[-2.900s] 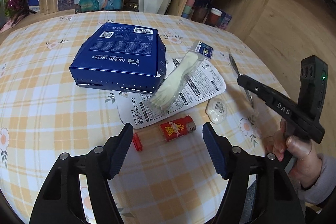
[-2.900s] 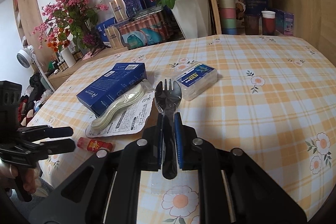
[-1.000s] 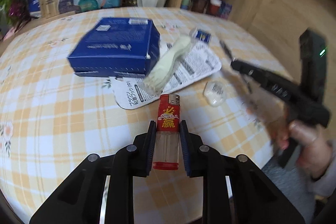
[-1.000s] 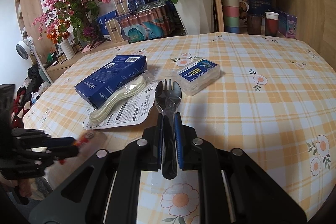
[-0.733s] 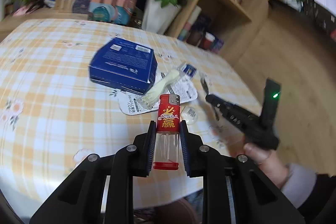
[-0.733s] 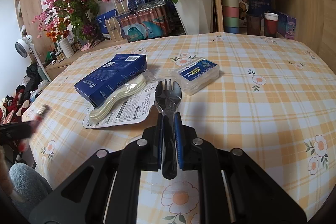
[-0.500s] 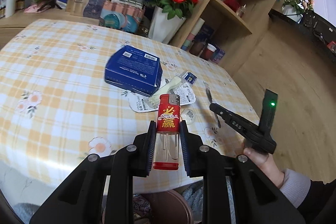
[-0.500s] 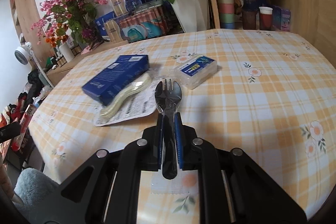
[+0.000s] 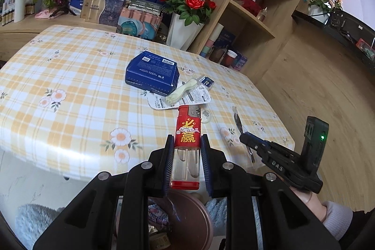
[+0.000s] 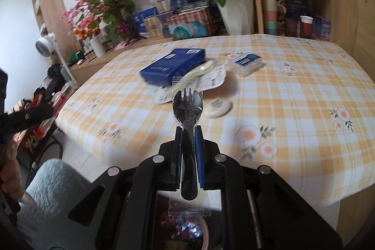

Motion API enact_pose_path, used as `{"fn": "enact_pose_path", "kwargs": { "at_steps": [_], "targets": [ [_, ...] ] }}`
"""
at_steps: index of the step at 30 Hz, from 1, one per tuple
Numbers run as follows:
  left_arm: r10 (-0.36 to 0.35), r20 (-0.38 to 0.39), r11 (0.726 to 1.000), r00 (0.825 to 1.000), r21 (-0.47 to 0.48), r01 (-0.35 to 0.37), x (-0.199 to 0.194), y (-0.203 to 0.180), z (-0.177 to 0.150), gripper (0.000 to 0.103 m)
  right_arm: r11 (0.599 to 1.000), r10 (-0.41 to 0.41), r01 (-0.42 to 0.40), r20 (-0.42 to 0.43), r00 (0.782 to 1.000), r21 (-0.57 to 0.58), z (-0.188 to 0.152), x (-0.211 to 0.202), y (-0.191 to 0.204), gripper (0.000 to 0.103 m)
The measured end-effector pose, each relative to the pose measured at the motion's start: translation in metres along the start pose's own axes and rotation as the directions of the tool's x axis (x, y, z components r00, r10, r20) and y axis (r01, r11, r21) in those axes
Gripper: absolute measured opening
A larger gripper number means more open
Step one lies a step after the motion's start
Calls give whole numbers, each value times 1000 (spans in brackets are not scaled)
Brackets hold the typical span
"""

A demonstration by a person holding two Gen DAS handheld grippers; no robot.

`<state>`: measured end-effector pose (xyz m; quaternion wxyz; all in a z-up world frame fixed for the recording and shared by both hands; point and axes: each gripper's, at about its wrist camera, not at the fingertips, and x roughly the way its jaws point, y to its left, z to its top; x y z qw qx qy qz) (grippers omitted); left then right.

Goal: Collect trash
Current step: 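Carry the spork to the bin and open the right gripper while the left carries the lighter, then lower the red lighter into the bin and open the left gripper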

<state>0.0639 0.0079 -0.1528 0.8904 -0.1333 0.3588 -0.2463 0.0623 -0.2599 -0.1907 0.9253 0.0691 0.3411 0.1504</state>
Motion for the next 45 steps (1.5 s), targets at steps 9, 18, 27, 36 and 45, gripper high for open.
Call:
{"fn": "enact_pose_path", "kwargs": {
  "at_steps": [9, 18, 27, 36, 45],
  "targets": [
    [14, 6, 1000, 1000, -26, -13, -22, 1, -21, 22, 992, 69, -81, -123, 990, -98, -30, -6, 41, 14],
    [29, -5, 999, 1000, -26, -29, -31, -1, -34, 22, 977, 130, -165, -241, 962, -133, -60, 1, 67, 16],
    [41, -24, 998, 999, -41, -42, -27, 3, -41, 22, 986, 112, -132, -181, 977, -101, -58, -5, 61, 74],
    [47, -89, 998, 995, -39, -51, -7, 4, -57, 22, 996, -88, 88, 21, 996, 9, -47, -24, 30, 97],
    [59, -169, 998, 984, -2, -60, 15, -1, -76, 22, 978, -193, 189, 42, 980, 83, -50, -21, 7, 97]
  ]
}}
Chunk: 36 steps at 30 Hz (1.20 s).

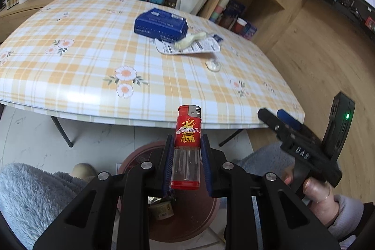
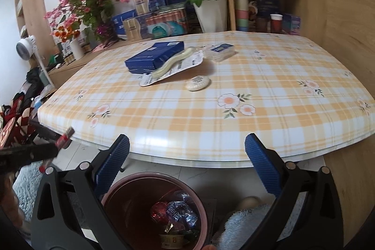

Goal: Collect trash
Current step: 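Lower the red lighter into the bin and open the left gripper, then reach the right gripper toward the white round pad on the table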

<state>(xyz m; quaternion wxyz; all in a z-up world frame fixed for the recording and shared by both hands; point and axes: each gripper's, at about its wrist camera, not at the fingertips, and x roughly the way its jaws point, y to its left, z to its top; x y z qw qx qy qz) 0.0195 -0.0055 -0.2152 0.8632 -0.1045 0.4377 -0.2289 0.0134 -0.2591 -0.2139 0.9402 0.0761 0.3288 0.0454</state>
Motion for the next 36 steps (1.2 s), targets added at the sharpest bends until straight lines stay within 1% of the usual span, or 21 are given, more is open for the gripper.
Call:
{"fn": "enact_pose_path", "kwargs": {
  "at_steps": [5, 9, 11, 13, 14, 15, 16, 17, 19, 22, 24, 29, 33, 36],
  "targets": [
    [3, -32, 1000, 999, 6, -3, 9, -1, -5, 23, 1000, 1, -1, -9, 1000, 8, -2, 2, -2, 97],
    [-3, -37, 1000, 999, 5, 3, 12, 0, -6, 24, 1000, 1, 0, -16, 1000, 9, -4, 4, -1, 97],
    [7, -35, 1000, 999, 2, -7, 12, 1, -6, 31, 1000, -1, 2, -18, 1000, 10, -4, 4, -1, 97],
    [14, -30, 1000, 999, -11, -15, 12, 3, -6, 44, 1000, -4, 4, -20, 1000, 9, -4, 5, 0, 97],
    [20, -25, 1000, 999, -19, -20, 11, 5, -6, 47, 1000, -5, 5, -21, 1000, 7, -4, 5, 0, 97],
    [27, -20, 999, 999, -24, -27, 10, 6, -5, 53, 1000, -4, 4, -21, 1000, 5, -4, 5, 0, 97],
    [40, -12, 999, 999, -23, -40, 9, 7, -4, 61, 1000, -1, 1, -22, 1000, 2, -5, 6, 1, 97],
    [51, -6, 999, 999, -18, -51, 8, 8, -4, 66, 1000, 4, -4, -24, 1000, 0, -5, 6, 1, 97],
    [82, 13, 997, 997, -12, -82, 5, 9, -1, 82, 1000, 11, -11, -27, 1000, -6, -5, 6, 3, 97],
    [112, 31, 994, 993, -13, -112, 1, 14, 3, 92, 1000, 24, -25, -28, 999, -14, -5, 7, 4, 97],
    [148, 46, 989, 988, -2, -148, -1, 16, 8, 95, 999, 32, -33, -28, 999, -17, -2, 8, 4, 97],
    [220, 89, 975, 972, 20, -222, -7, 23, 22, 97, 999, 39, -39, -4, 999, -9, 11, 12, -4, 97],
    [258, 114, 965, 959, 13, -261, -9, 32, 34, 97, 999, 42, -42, -13, 999, 12, 28, 25, -14, 97],
    [281, 140, 958, 949, 24, -287, -10, 37, 44, 97, 999, 44, -44, -26, 999, -10, 45, 39, -17, 97]
  ]
}}
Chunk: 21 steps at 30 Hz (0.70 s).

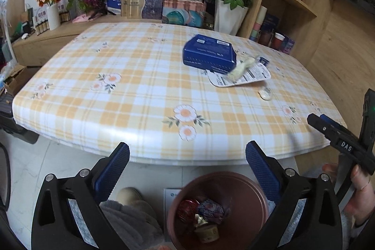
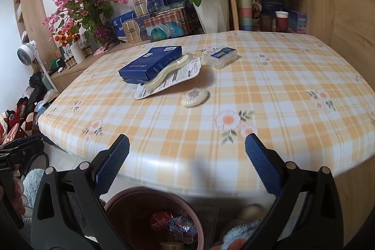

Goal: Collect trash
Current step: 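Reach the right gripper toward the white round pad on the table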

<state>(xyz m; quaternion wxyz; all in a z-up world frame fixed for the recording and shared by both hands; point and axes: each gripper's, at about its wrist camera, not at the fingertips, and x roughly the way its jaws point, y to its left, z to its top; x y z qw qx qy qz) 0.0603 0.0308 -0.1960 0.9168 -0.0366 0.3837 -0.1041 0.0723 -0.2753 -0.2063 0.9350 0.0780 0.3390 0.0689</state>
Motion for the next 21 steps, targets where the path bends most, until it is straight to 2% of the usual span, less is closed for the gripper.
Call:
{"fn": "enact_pose_path", "kwargs": {
  "at_steps": [4, 6, 11, 13, 15, 17, 21],
  "targets": [
    [24, 42, 1000, 999, 13, -24, 6, 6, 14, 97, 1000, 9, -10, -40, 999, -14, 19, 24, -2, 97],
    [40, 59, 999, 997, 14, -41, 12, 9, 22, 97, 998, -58, 56, -81, 995, -29, 28, 42, -1, 97],
    [55, 88, 998, 995, -18, -53, 32, 21, 41, 97, 994, -107, 105, -146, 984, -21, 43, 84, 4, 96],
    [66, 95, 998, 993, -27, -64, 40, 24, 48, 97, 991, -131, 126, -172, 976, -35, 49, 102, 8, 88],
    [64, 97, 998, 993, -33, -61, 48, 27, 52, 97, 987, -158, 154, -212, 964, -36, 52, 118, 10, 72],
    [60, 96, 997, 994, -43, -56, 55, 30, 55, 97, 983, -182, 182, -255, 950, -26, 55, 135, 8, 66],
    [52, 95, 997, 994, -70, -45, 64, 35, 57, 97, 978, -194, 208, -287, 938, 22, 59, 152, 2, 65]
  ]
}}
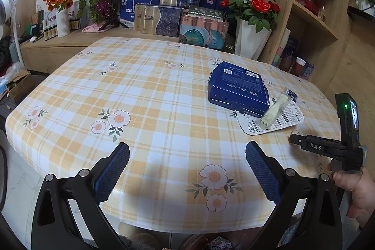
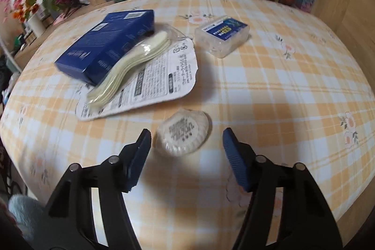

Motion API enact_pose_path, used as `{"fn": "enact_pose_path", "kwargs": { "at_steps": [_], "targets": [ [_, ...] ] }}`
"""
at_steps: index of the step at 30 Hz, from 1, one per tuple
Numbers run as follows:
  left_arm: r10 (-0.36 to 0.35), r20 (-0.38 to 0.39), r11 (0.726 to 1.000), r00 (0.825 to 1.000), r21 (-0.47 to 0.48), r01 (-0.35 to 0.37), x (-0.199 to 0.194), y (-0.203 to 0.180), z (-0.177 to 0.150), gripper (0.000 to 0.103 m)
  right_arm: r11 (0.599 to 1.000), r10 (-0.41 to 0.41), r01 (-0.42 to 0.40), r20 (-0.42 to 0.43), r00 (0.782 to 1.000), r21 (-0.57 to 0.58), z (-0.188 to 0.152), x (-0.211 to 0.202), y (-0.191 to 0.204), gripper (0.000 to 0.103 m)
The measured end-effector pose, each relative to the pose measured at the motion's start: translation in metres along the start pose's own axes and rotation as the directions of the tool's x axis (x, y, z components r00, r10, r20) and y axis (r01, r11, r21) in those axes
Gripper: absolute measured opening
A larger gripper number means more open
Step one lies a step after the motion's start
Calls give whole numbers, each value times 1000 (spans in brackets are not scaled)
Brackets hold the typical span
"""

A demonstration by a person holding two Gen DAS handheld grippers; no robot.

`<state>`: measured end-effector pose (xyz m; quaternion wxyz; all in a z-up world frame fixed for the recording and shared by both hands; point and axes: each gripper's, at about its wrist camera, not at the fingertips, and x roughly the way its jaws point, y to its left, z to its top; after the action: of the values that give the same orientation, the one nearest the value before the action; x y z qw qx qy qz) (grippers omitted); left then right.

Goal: Collect trash
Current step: 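Reach the right gripper toward the white round pad on the table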

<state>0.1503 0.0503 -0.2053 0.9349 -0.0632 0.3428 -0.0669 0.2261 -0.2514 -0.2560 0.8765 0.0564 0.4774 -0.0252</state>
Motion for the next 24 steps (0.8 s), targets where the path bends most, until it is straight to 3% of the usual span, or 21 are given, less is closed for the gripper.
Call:
{"fn": "enact_pose_path", "kwargs": {
  "at_steps": [6, 11, 16, 17, 18, 19, 24],
  "targets": [
    [0, -38, 1000, 999, -3, 0, 14, 3, -7, 97, 1000, -24, 24, 5, 1000, -5, 10, 7, 7, 65],
    [-23, -38, 999, 999, 25, 24, 14, -4, -7, 97, 992, 12, -8, 31, 999, -129, 4, 5, 17, 49],
    [-19, -26, 998, 999, 51, 20, 10, -13, -5, 97, 983, 35, -32, 15, 999, -179, 2, 2, 14, 49],
    [-24, -28, 999, 999, 47, 26, 10, -14, -4, 97, 985, 21, -18, 14, 1000, -174, 0, 0, 11, 53],
    [-27, -30, 999, 999, 42, 29, 10, -15, -3, 97, 986, 18, -16, 8, 1000, -163, -1, 0, 9, 65],
    [-30, -33, 999, 999, 38, 31, 11, -15, -3, 97, 988, 37, -37, 1, 999, -152, -2, 0, 6, 71],
    [-61, -47, 997, 997, 38, 63, 14, -23, -1, 97, 991, 46, -45, 1, 999, -122, -10, -5, -1, 70]
  ]
}}
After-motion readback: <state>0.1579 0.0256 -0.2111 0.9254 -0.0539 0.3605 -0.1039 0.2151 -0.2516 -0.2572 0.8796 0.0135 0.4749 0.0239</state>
